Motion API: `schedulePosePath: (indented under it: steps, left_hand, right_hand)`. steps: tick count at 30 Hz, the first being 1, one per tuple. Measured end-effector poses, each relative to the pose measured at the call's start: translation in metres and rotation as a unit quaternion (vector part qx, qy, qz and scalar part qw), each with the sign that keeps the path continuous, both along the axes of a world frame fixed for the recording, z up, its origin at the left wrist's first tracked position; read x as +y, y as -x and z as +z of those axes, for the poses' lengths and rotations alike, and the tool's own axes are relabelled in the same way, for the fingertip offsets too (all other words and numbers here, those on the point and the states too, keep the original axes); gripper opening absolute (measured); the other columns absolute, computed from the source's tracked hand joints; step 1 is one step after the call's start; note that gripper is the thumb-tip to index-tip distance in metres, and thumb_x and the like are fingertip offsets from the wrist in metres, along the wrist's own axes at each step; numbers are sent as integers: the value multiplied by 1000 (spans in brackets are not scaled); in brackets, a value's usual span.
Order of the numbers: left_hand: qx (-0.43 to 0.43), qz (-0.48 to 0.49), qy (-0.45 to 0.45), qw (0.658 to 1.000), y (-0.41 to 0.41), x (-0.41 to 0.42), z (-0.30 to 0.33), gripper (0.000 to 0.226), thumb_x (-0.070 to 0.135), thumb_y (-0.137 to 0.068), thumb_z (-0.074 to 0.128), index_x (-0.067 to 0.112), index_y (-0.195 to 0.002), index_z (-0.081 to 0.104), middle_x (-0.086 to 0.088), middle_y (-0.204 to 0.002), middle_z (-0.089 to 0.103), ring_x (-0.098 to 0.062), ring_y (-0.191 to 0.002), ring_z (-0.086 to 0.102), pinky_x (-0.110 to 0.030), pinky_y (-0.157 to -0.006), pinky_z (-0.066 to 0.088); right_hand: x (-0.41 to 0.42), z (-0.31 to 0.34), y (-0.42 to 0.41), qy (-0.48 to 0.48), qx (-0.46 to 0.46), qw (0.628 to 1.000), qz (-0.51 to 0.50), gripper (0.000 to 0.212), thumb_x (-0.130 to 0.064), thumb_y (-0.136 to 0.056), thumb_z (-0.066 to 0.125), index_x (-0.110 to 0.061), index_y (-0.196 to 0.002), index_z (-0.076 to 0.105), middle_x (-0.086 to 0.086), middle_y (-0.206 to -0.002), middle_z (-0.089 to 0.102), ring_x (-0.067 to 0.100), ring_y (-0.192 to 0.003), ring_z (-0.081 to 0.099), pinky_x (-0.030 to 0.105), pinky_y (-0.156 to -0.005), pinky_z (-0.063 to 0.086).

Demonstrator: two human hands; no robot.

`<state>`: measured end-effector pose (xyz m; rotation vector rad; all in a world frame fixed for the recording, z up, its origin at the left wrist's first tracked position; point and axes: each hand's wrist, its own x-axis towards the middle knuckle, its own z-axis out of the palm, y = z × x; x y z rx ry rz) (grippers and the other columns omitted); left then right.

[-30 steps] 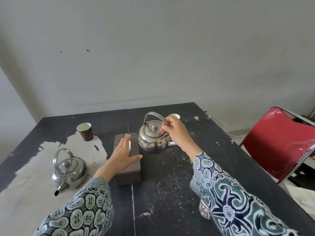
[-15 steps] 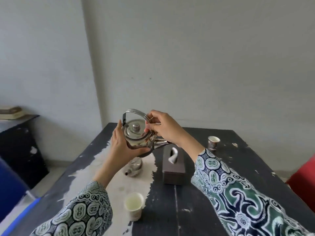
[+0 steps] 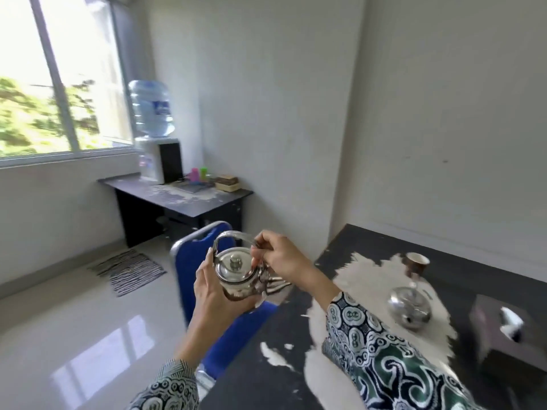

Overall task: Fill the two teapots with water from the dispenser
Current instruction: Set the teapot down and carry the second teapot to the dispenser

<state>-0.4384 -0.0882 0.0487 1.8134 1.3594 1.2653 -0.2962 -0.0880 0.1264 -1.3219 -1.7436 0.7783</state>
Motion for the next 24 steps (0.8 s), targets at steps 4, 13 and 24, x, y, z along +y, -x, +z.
schedulePosePath:
  steps: [4, 13, 24]
  left_hand:
    - [21, 54, 28, 998, 93, 16, -10, 134, 68, -30, 64, 18, -144, 14, -10, -136, 31, -26, -129, 28, -40, -107, 27]
    - [-53, 64, 28, 996, 234, 74, 17, 18, 46, -88, 51, 30, -95, 48, -4, -108, 46, -20, -106, 47, -30, -89, 40]
    - [-130, 113, 19, 985, 340, 196, 12, 50, 66, -69, 58, 17, -73, 52, -20, -82, 65, -36, -82, 64, -54, -83, 48]
  right_hand:
    - [34, -20, 82, 16, 25, 997, 77, 14, -9, -91, 52, -17, -79, 51, -1, -67, 61, 17, -68, 54, 33, -66, 45]
    - [98, -26, 204, 37, 47, 977, 205, 21, -6, -91, 51, -21, -77, 51, 2, -74, 61, 13, -75, 60, 24, -72, 50]
    - [234, -44, 314, 74, 119, 962, 234, 11, -14, -93, 51, -17, -83, 57, 4, -75, 62, 8, -64, 59, 16, -53, 46]
